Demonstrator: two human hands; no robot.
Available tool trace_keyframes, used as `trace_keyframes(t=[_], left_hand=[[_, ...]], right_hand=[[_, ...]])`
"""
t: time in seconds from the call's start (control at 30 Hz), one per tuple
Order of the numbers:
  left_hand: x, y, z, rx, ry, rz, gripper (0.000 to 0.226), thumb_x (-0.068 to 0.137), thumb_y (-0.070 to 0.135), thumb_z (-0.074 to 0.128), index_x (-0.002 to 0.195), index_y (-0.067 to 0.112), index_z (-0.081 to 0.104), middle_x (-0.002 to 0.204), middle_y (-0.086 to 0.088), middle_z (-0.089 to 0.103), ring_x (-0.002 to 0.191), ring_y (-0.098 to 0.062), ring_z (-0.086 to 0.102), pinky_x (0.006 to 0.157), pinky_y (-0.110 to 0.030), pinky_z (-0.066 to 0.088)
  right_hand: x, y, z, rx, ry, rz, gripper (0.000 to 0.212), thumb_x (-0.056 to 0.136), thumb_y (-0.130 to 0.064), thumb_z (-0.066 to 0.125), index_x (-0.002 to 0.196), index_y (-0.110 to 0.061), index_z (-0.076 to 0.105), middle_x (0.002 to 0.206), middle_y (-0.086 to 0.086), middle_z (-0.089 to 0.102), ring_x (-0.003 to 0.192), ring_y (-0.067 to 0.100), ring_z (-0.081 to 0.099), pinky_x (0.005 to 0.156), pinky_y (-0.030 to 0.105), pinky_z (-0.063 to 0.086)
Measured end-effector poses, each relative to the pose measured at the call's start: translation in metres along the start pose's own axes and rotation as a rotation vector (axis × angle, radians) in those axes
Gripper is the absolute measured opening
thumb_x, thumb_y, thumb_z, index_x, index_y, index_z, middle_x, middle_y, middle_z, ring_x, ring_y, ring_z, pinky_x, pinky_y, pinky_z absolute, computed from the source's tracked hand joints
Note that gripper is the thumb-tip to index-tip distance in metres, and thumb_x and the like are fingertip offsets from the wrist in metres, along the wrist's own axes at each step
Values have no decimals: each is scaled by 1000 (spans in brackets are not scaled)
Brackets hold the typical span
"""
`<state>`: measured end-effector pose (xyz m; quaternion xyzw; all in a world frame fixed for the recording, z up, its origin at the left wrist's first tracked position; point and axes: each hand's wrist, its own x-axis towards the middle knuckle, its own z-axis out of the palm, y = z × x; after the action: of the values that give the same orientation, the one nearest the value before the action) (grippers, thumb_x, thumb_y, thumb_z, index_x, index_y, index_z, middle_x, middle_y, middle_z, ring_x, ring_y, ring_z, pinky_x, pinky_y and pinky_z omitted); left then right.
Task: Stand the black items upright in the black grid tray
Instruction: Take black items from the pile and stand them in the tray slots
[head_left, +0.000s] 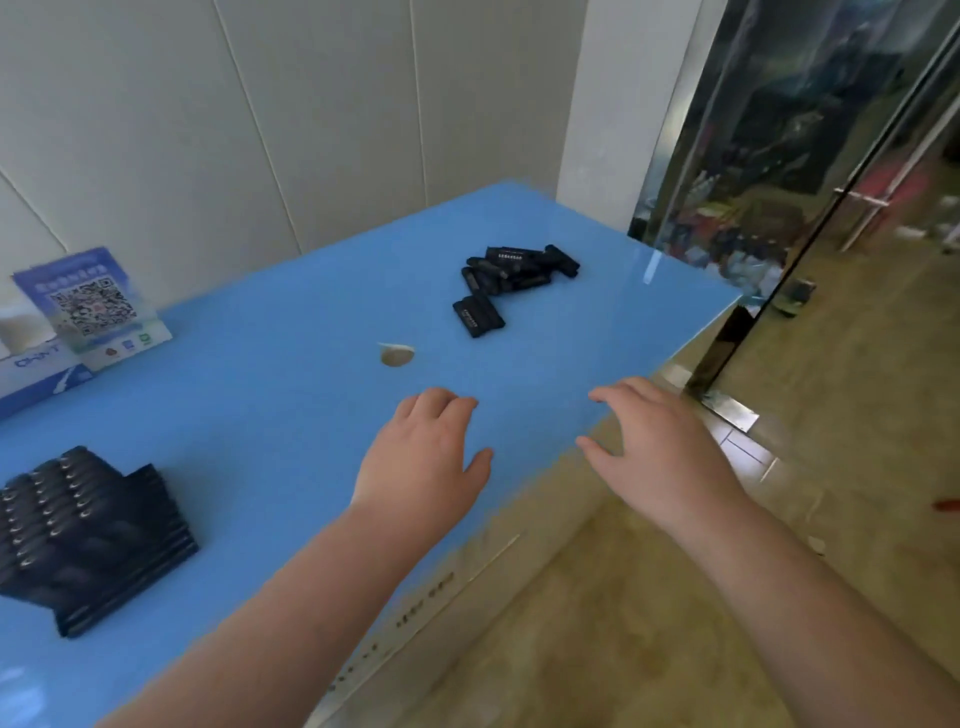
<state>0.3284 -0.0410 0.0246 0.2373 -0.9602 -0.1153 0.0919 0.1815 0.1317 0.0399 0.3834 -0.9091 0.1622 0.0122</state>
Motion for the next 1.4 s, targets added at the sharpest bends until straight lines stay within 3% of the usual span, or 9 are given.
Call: trace_keyframes(t=[0.2,0.47,1.1,1.4], left_hand=[[41,69,22,-35,15,-44,56,95,49,49,145,25,39,143,8,40,135,-15,34,109,-27,32],[85,108,44,-75,16,-97,56,95,48,50,145,26,39,144,9,39,136,-13,33,109,-26,30],[271,80,76,-92,-9,-80,58,95,46,51,146,22,39,147,7,38,137,-15,34,110,-26,30],[299,65,87,-118,14,-163,55,96,44,51,146,25,39,143,11,39,134,-11,35,107,-20,29]], right_hand=[[20,73,-29,4,-31,-29,46,93,-41,64,135,-26,55,129,-12,54,121,12,51,99,26,42],[61,126,-36,25,-73,-56,47,95,-43,60,139,-27,52,133,-13,52,125,10,49,98,23,41],[239,169,2,73,-129,-33,43,97,-39,58,135,-20,56,129,-7,56,121,13,53,101,30,47],[331,156,46,118,-175,-58,38,93,-35,63,125,-14,62,112,2,56,101,24,60,83,35,50]])
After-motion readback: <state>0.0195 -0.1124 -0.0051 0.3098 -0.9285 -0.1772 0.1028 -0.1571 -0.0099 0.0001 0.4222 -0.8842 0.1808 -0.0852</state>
